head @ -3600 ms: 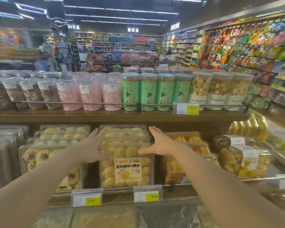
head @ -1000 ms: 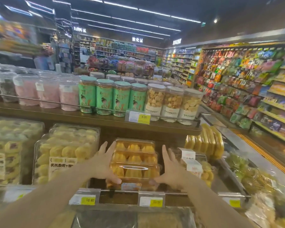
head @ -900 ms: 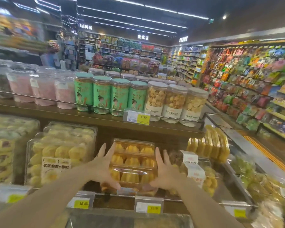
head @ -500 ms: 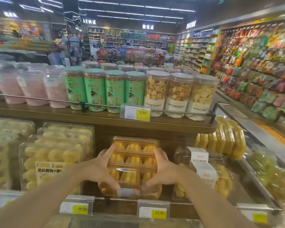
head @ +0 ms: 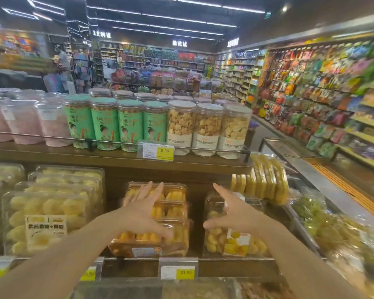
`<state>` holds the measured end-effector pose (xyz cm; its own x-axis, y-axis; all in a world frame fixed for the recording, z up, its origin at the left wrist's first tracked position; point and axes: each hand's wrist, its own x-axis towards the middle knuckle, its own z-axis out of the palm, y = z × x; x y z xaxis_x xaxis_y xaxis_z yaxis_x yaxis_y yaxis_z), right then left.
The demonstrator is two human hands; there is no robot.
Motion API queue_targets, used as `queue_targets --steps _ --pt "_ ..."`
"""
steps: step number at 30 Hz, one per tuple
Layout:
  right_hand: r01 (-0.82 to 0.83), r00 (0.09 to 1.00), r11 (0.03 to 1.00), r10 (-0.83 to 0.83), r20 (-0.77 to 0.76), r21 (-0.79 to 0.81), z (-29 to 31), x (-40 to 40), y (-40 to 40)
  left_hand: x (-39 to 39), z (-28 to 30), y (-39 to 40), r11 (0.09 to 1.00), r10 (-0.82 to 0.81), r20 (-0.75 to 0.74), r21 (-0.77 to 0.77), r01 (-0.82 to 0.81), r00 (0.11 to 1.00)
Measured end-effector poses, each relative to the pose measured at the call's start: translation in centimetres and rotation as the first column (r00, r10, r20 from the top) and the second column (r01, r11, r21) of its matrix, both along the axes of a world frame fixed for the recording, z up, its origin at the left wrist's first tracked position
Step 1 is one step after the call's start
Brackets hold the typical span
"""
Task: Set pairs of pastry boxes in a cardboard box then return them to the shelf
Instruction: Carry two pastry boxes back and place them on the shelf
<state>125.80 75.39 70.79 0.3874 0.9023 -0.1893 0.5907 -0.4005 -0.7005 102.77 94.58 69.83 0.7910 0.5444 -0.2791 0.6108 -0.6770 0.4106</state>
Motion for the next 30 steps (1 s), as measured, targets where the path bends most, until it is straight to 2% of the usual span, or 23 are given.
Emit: queue_targets --steps 3,5,8,12,15,18,21,25,30 --pt "0.139 0.989 0.983 -0.143 0.023 0.122 0.4 2.2 -3.3 3.5 0.4 -3.0 0.989 -0.055 0.122 -0.127 0.071 0.991" --pt "0.199 0.974 0.967 -0.213 0.082 0.156 0.1 4.1 -5.3 6.1 0.2 -5.1 0.982 -0.084 0.178 -0.155 0.112 0.98" --pt "0.228 0.962 0.969 -0.24 0.132 0.097 -0.7 6.7 -7.8 9.8 -0.5 -7.7 0.981 -0.114 0.176 -0.136 0.139 0.978" --pt "0.265 0.951 0.963 -0.268 0.154 0.037 -2.6 9.7 -8.9 13.4 -2.3 -8.9 0.984 -0.057 0.14 -0.157 0.079 0.989" --pt "0.279 0.959 0.96 -0.276 0.07 -0.036 -3.9 11.3 -8.1 15.4 -4.1 -8.8 0.983 -0.01 0.11 -0.179 0.03 0.994" --pt "0.273 0.959 0.956 -0.279 -0.048 -0.102 -5.5 12.7 -6.6 17.1 -5.6 -8.8 0.967 0.089 0.158 -0.251 -0.047 0.983" --pt "0.266 0.946 0.963 -0.27 -0.179 -0.049 -7.4 13.9 -5.7 18.0 -6.9 -8.6 0.964 0.125 0.203 -0.256 -0.07 0.971" --pt "0.233 0.958 0.971 -0.237 -0.162 -0.047 -7.9 14.8 -5.5 18.3 -7.3 -8.8 0.972 0.112 0.187 -0.227 -0.067 0.976" --pt "0.258 0.951 0.966 -0.256 -0.175 -0.01 -7.8 14.5 -5.7 18.1 -7.7 -9.0 0.974 0.116 0.237 -0.216 -0.065 0.964"
